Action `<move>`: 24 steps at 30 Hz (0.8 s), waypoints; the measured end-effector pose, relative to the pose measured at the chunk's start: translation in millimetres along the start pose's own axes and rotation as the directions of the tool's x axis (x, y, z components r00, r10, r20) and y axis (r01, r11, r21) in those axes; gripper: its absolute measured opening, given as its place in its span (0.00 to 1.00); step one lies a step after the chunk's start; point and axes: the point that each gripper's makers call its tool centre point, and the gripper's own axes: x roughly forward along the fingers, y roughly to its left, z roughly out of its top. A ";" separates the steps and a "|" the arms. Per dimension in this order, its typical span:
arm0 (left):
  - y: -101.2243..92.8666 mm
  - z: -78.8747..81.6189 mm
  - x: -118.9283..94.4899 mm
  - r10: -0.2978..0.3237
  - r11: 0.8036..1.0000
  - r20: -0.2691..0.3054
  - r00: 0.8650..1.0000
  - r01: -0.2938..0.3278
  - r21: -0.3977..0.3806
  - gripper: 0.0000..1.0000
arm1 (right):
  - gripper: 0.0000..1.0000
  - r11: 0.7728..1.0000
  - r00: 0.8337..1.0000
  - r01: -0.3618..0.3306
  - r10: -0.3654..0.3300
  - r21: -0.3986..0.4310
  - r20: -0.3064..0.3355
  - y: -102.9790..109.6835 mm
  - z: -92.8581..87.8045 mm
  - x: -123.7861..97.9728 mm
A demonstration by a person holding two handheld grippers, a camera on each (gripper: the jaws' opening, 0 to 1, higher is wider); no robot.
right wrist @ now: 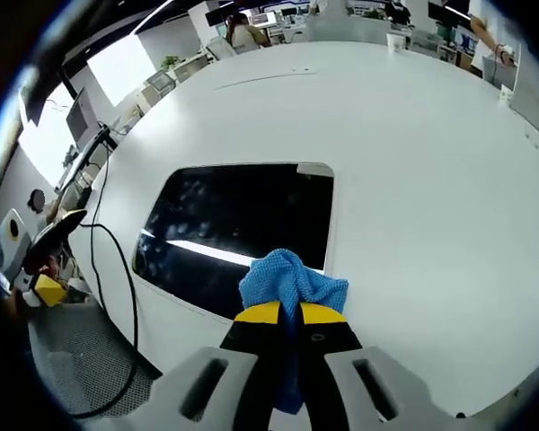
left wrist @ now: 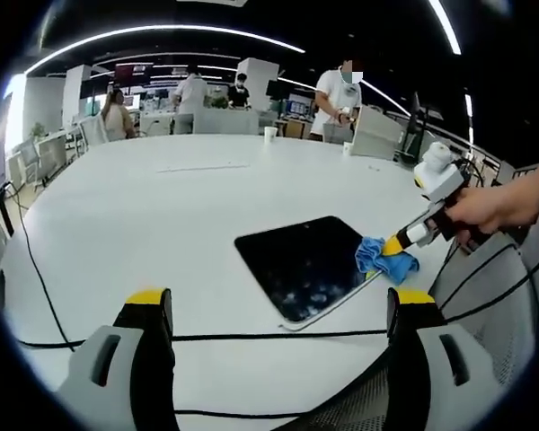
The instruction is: Wipe the mirror surface with the cleaning cloth until all visible marks leave the cleaned area.
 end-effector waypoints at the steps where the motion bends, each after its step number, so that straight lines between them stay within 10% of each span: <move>1: -0.1 0.5 0.0 0.000 1.000 0.003 1.000 0.000 0.002 0.99 | 0.00 1.000 1.000 0.002 -0.002 -0.003 0.002 -0.5 1.8 1.0; 24: 4.9 -1.8 -0.2 0.018 1.000 -0.006 1.000 -0.018 0.009 0.99 | 0.00 0.999 1.000 0.029 -0.028 -0.042 0.008 -17.4 56.6 28.1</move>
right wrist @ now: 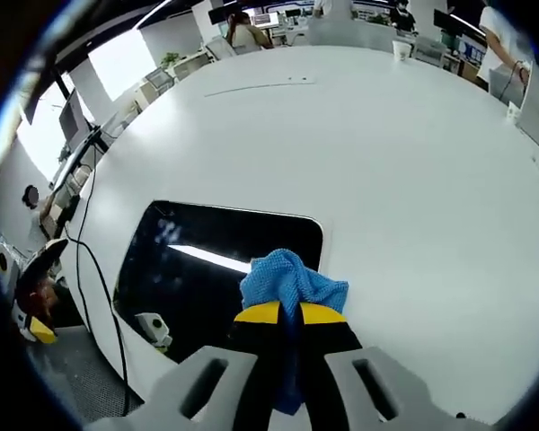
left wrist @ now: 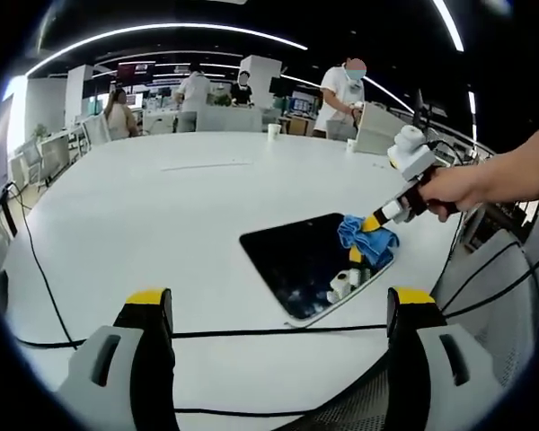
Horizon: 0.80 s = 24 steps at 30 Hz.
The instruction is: Wipe the mirror surface with the cleaning cloth until all visible marks leave the cleaned area.
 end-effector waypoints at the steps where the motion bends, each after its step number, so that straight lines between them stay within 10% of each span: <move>1: -0.1 -0.4 0.1 0.000 1.000 -0.003 1.000 0.000 0.001 0.99 | 0.00 1.000 1.000 0.001 -0.001 -0.001 0.000 -1.0 2.3 1.2; 24: 4.7 -1.6 0.3 0.024 1.000 -0.008 1.000 -0.024 0.017 0.99 | 0.00 0.999 1.000 0.004 -0.004 -0.052 -0.013 -12.1 37.1 19.1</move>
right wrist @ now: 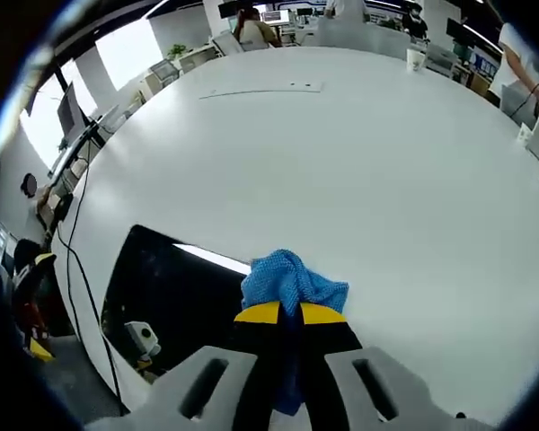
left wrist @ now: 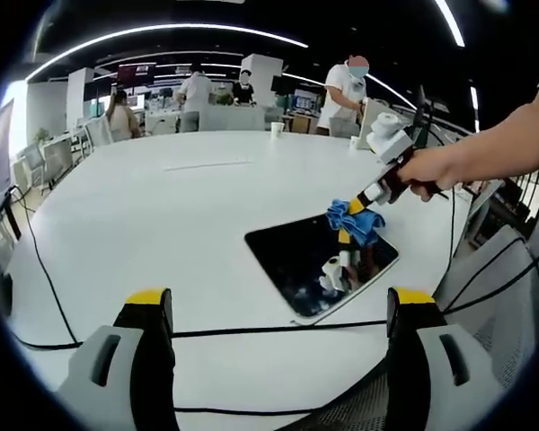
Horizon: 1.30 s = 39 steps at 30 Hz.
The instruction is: Wipe the mirror surface with the cleaning cloth until all visible marks leave the cleaned area.
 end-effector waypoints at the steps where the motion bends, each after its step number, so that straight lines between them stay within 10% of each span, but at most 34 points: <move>1: 0.3 0.4 -0.2 0.002 1.000 0.002 1.000 -0.002 0.002 0.99 | 0.00 1.000 1.000 -0.003 0.003 -0.004 0.002 -1.3 0.9 2.3; 26: 2.0 -1.5 -0.3 0.010 1.000 -0.008 1.000 -0.010 0.009 0.99 | 0.01 1.000 0.998 0.005 -0.005 -0.005 0.055 -6.3 19.0 11.3; 39: 1.1 -0.4 -0.3 0.007 1.000 -0.003 1.000 -0.007 0.007 0.99 | 0.01 0.990 0.996 0.058 -0.066 0.130 0.058 -76.1 -4.8 -20.1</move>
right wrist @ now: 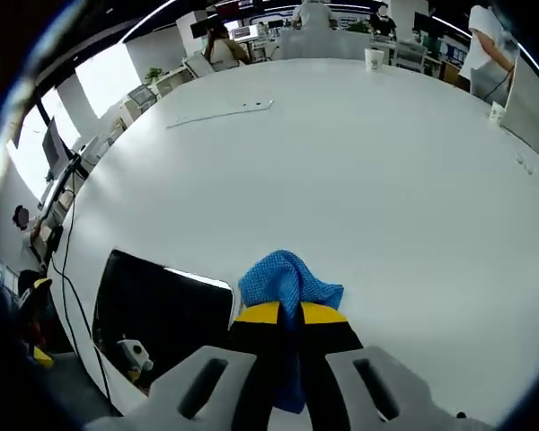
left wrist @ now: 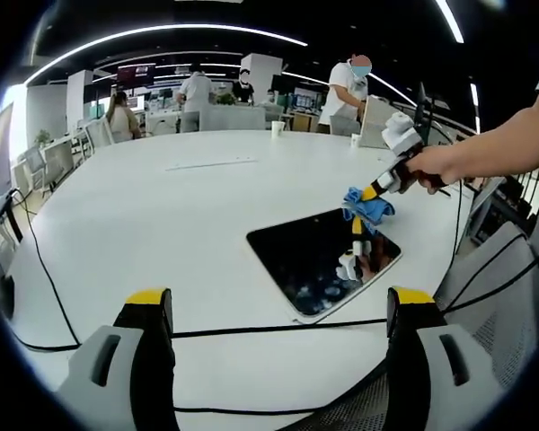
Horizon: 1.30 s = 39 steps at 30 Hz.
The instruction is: Wipe the mirror surface with the cleaning cloth until all visible marks leave the cleaned area.
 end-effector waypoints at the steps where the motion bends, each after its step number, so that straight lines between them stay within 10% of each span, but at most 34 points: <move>1: 0.3 0.3 -0.2 0.001 1.000 0.002 1.000 -0.001 -0.002 0.99 | 0.01 1.000 1.000 0.004 -0.004 0.015 -0.003 -5.4 -2.6 -4.0; 18: 2.6 3.2 -1.6 0.015 1.000 0.018 1.000 -0.015 0.004 0.99 | 0.02 1.000 0.996 0.004 -0.007 -0.027 -0.092 -22.0 -54.9 -18.0; 24: 4.1 2.9 -1.8 0.023 1.000 0.017 1.000 -0.023 0.002 0.99 | 0.02 0.994 0.998 -0.020 0.014 -0.108 -0.058 -21.0 -51.6 -15.2; 30: -1.6 1.2 -1.2 0.008 0.999 0.002 1.000 -0.008 0.037 0.99 | 0.05 0.998 0.998 -0.055 0.055 -0.007 -0.030 -18.1 -50.7 -19.5; 34: 0.8 1.3 -1.3 0.011 1.000 0.003 1.000 -0.011 0.025 0.99 | 0.30 0.993 0.990 -0.093 0.099 -0.066 0.100 -12.3 -32.4 -33.9; 39: 1.7 5.5 -5.0 -0.006 1.000 0.020 1.000 0.006 -0.008 0.99 | 0.68 0.973 0.934 -0.135 0.188 -0.188 0.303 -13.4 -1.4 -71.8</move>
